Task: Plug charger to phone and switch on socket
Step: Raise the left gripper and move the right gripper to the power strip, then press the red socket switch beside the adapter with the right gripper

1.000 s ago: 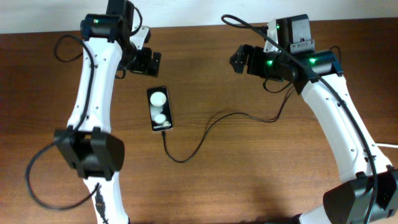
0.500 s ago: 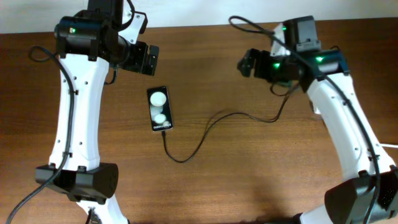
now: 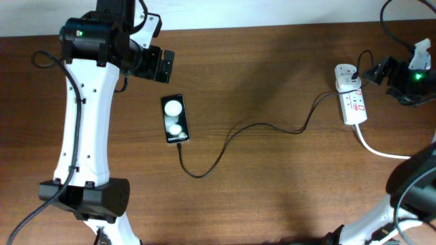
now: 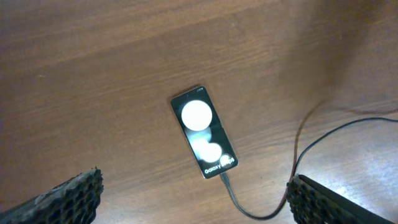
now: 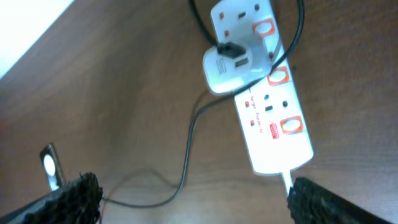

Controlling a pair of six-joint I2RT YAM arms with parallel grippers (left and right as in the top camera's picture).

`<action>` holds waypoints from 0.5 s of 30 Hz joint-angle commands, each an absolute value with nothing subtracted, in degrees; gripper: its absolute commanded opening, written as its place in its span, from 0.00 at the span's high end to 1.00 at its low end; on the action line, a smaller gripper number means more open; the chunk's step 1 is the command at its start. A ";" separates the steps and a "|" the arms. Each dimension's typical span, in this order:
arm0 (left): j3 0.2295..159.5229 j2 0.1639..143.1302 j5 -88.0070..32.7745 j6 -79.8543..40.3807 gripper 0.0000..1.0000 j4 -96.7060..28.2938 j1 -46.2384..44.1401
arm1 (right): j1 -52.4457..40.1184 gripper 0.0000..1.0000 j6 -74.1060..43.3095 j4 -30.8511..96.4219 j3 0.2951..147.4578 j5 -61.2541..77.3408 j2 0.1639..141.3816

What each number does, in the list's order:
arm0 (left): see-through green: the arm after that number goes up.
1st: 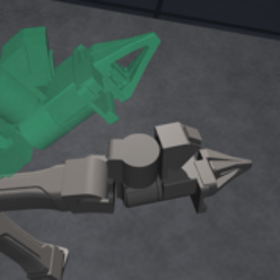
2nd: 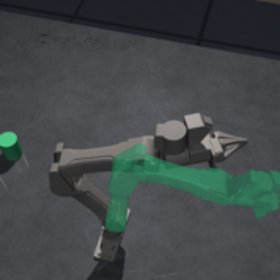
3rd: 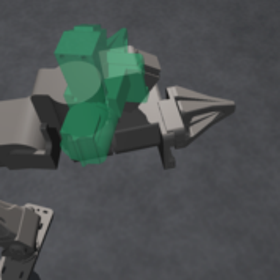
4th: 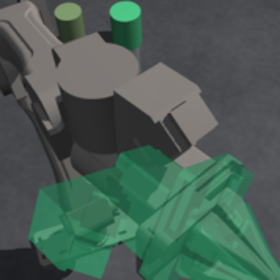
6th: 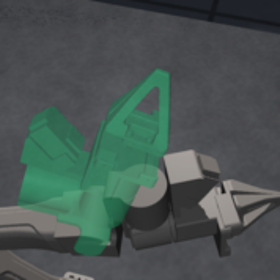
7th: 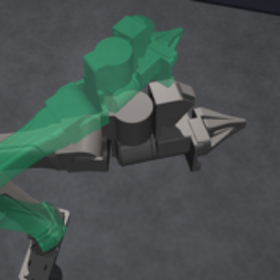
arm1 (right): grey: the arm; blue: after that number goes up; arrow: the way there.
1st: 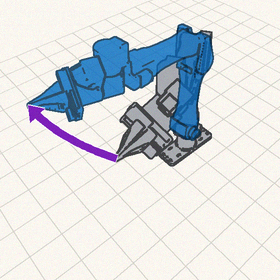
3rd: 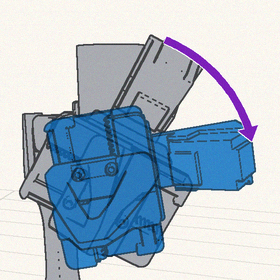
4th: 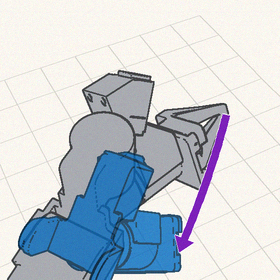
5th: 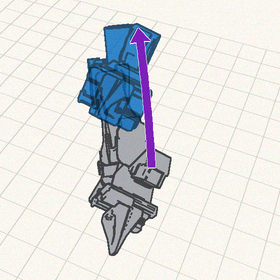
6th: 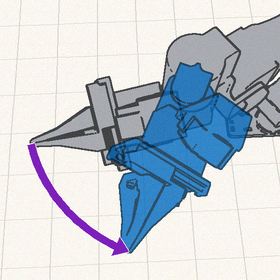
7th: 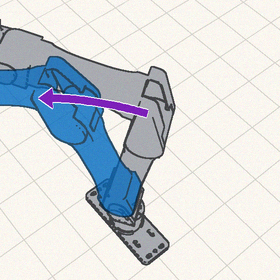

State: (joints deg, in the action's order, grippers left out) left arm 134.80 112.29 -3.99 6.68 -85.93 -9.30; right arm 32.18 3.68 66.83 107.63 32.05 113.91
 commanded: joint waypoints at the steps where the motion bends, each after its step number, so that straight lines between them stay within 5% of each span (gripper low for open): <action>1: 135.22 111.90 -3.38 7.60 0.01 -85.82 -9.10 | 32.34 0.01 7.79 68.42 115.74 32.60 120.46; 15: 135.22 111.90 -3.38 7.60 0.01 -85.82 -9.10 | 31.09 0.01 15.90 63.64 118.30 39.22 136.94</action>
